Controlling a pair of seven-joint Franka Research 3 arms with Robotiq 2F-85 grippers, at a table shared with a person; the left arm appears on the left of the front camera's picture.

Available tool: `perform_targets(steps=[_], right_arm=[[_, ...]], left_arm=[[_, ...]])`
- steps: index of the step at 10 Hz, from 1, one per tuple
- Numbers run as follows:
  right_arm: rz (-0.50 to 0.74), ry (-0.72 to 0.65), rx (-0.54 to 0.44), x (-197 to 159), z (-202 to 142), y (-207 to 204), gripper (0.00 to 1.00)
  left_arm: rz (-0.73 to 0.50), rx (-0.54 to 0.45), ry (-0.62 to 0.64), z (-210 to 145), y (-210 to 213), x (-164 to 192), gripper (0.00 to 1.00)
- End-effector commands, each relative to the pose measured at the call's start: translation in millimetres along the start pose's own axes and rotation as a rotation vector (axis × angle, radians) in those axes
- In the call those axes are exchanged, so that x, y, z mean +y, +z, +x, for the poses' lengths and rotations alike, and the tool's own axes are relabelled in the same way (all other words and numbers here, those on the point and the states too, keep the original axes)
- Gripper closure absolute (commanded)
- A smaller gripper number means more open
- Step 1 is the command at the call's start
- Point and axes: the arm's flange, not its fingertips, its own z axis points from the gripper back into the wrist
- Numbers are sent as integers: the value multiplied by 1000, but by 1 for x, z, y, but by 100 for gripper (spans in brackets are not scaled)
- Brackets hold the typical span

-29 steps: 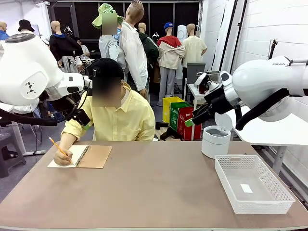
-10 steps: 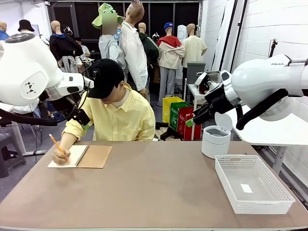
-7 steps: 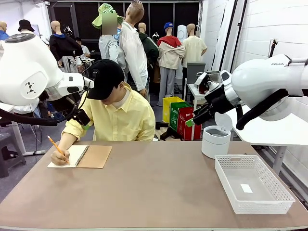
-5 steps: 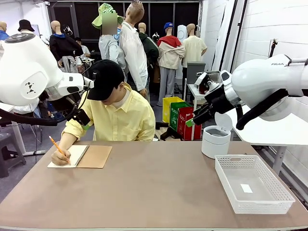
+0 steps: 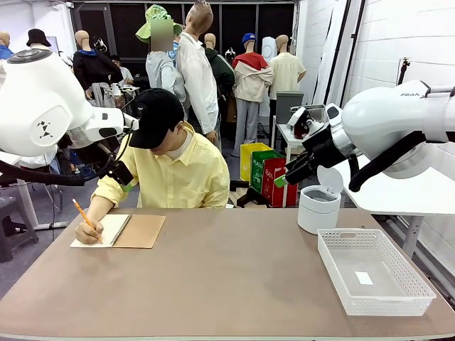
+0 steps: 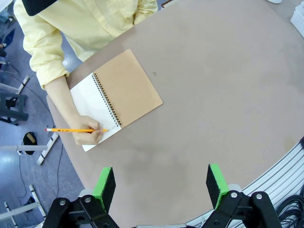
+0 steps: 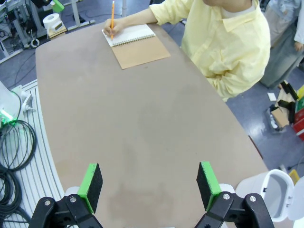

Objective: Sort the paper based on its condition.
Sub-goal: If a person hands you a paper, place it in the Organizing basket , and if it's crumpled, put it in the Trash can.

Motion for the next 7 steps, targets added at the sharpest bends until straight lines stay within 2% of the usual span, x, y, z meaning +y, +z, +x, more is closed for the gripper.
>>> perform_targets(steps=[1,7], right_arm=[[17,-5,-9,-1,0,-2,0],[17,-5,-9,-1,0,-2,0]], left_arm=[[-1,-7,-3,0,1,0,0],[-1,-7,-3,0,1,0,0]])
